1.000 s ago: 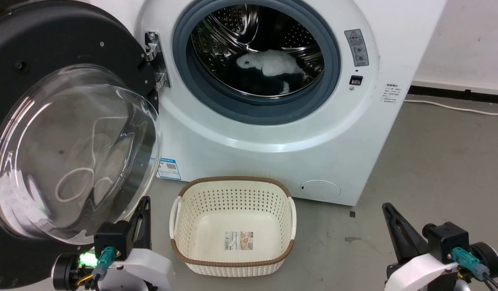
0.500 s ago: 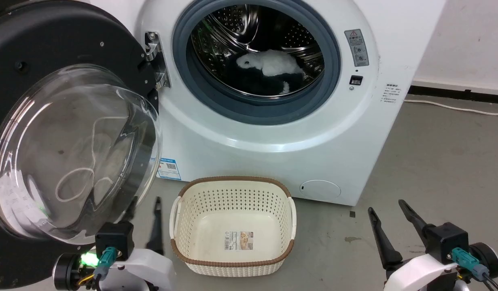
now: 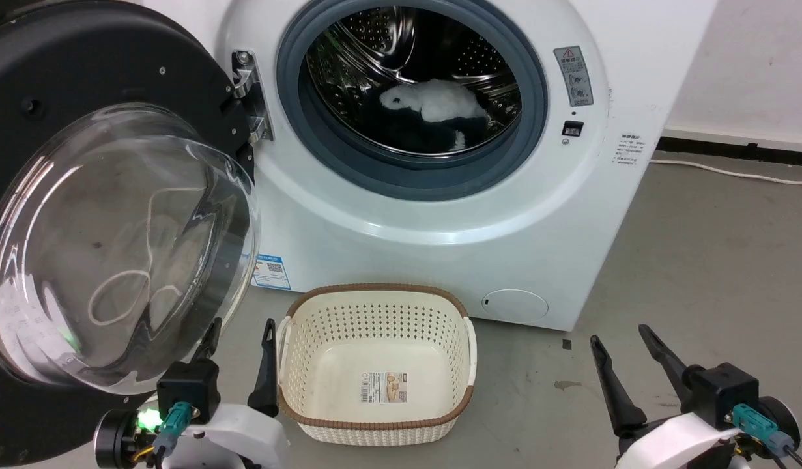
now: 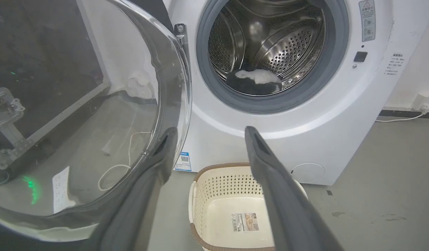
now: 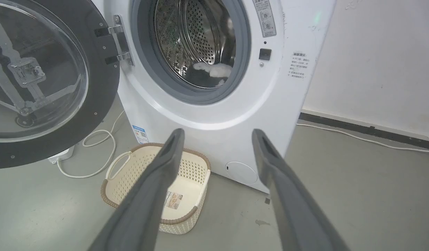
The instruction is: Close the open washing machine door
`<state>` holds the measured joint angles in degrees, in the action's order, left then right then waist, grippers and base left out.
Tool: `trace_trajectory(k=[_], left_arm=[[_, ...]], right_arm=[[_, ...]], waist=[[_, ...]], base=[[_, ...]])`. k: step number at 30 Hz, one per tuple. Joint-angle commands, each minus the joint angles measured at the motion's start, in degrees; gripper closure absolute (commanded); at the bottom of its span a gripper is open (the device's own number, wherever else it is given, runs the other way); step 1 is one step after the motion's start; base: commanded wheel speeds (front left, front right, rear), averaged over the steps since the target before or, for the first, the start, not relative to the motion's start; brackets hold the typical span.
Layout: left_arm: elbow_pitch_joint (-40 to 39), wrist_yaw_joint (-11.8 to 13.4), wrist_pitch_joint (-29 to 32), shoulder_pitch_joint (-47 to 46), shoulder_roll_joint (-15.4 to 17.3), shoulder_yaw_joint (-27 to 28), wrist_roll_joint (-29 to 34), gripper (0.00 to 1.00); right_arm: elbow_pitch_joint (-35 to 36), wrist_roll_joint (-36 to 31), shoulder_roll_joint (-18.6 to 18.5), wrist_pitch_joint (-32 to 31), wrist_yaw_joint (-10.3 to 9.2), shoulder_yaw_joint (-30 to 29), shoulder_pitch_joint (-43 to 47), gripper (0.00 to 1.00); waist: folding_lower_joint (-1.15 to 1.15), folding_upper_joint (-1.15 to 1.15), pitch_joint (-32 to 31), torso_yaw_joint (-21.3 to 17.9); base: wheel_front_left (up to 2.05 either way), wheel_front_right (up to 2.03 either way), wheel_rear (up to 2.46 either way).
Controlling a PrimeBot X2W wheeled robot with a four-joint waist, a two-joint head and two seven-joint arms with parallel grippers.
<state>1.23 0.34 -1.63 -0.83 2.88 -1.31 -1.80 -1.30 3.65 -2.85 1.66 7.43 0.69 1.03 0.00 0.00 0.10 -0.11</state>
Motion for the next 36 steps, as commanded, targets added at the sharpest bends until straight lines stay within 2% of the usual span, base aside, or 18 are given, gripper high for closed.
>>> trace_trajectory(k=[1, 7, 8, 9, 16, 23, 31, 36], left_arm=[[0.3, -0.3, -0.6, 0.4, 0.0, -0.3, -0.6, 0.00], [0.6, -0.4, -1.3, 0.5, 0.1, -0.8, -1.1, 0.00], [0.7, -0.4, -1.4, 0.5, 0.1, -0.9, -1.1, 0.41], [0.7, -0.4, -1.5, 0.5, 0.1, -0.9, -1.2, 1.00], [-1.0, -1.1, -2.4, 0.3, 0.0, -0.8, -2.9, 1.00], [-7.7, -1.3, -3.2, -0.9, 0.0, 1.2, -6.8, 1.00], [-13.5, 0.6, -4.0, -3.1, 0.0, 6.3, -9.7, 1.00], [-15.5, 1.2, -4.8, -4.8, 0.0, 13.7, -11.4, 1.00]], right_arm=[[-0.3, 0.8, 0.0, 0.6, 0.01, 0.2, 0.8, 0.00], [-0.7, 2.2, 0.0, 1.3, 0.01, 0.4, 1.1, 0.00], [-0.8, 2.4, 0.0, 1.4, 0.01, 0.5, 1.2, 0.00], [-0.9, 2.6, 0.0, 1.5, 0.01, 0.5, 1.2, 0.00], [-1.4, 4.4, 0.0, 2.4, 0.01, 0.7, 1.6, 0.00], [-2.2, 6.0, 0.0, 3.2, 0.02, 0.7, 1.8, 0.00], [-3.3, 7.4, 0.0, 4.0, 0.02, 0.5, 2.0, 0.00], [-4.1, 8.5, 0.0, 4.7, 0.02, 0.3, 2.1, 0.00]], waist=[[0.00, 0.00, 0.0, 0.0], [0.00, 0.00, 0.1, -0.1], [0.00, 0.00, 0.1, -0.1], [0.00, 0.00, 0.1, 0.0], [0.00, 0.00, 0.3, 0.2], [0.00, 0.00, 0.5, 1.6], [0.00, 0.00, 0.6, 3.9], [0.00, 0.00, 0.8, 6.2]], base=[[0.00, 0.00, 0.00], [0.00, 0.00, 0.00], [0.00, 0.00, 0.00], [0.00, 0.00, 0.00], [0.00, 0.00, 0.00], [0.00, 0.00, 0.00], [0.00, 0.00, 0.00], [0.00, 0.00, 0.00]])
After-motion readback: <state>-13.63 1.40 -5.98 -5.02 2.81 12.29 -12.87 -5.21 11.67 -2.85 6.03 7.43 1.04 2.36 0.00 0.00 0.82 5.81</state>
